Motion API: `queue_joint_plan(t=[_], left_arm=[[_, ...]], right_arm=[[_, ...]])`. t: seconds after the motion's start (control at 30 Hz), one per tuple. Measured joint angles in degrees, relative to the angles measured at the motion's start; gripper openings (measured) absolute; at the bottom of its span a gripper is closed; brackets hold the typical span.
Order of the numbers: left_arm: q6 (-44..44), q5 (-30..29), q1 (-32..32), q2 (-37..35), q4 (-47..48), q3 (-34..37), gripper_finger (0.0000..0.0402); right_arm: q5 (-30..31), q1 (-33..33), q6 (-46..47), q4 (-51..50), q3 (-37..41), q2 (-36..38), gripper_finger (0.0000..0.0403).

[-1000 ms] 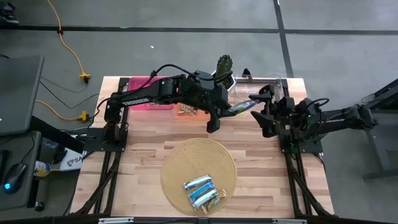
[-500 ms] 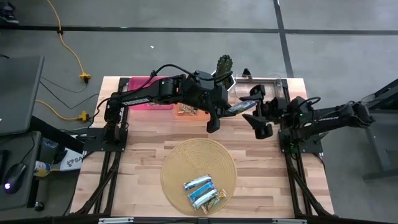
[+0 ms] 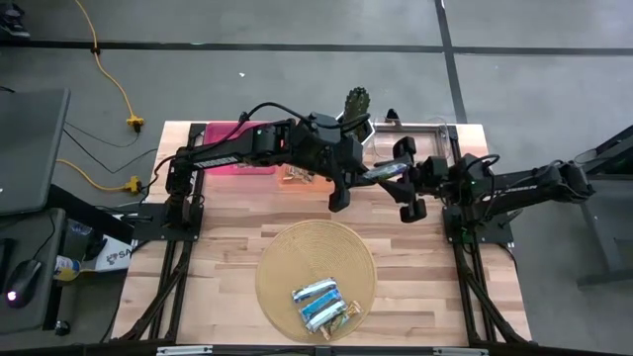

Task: Pick and place Granola Bars by type
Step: Put the blue granola bar into the transparent bin

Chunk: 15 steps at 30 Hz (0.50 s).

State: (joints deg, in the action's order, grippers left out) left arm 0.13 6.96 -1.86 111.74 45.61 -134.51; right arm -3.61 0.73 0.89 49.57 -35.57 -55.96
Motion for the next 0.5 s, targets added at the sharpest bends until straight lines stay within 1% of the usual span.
queue_joint_plan(t=[0.13, 0.27, 0.5], left_arm=[[-0.01, 0.04, 0.02, 0.00, -0.48, 0.01, 0.0060], [-0.01, 0.10, 0.02, 0.00, -0.76, 0.01, 0.0060], [-0.03, 1.49, 0.01, 0.02, -1.54, 0.01, 0.0060]], right_arm=[[0.00, 0.00, -0.20, -0.11, 0.00, 0.00, 0.0119], [-0.03, 0.00, -1.15, -0.26, 0.00, 0.16, 0.0092], [-0.16, 0.00, -1.38, -0.69, 0.00, 0.90, 0.0065]])
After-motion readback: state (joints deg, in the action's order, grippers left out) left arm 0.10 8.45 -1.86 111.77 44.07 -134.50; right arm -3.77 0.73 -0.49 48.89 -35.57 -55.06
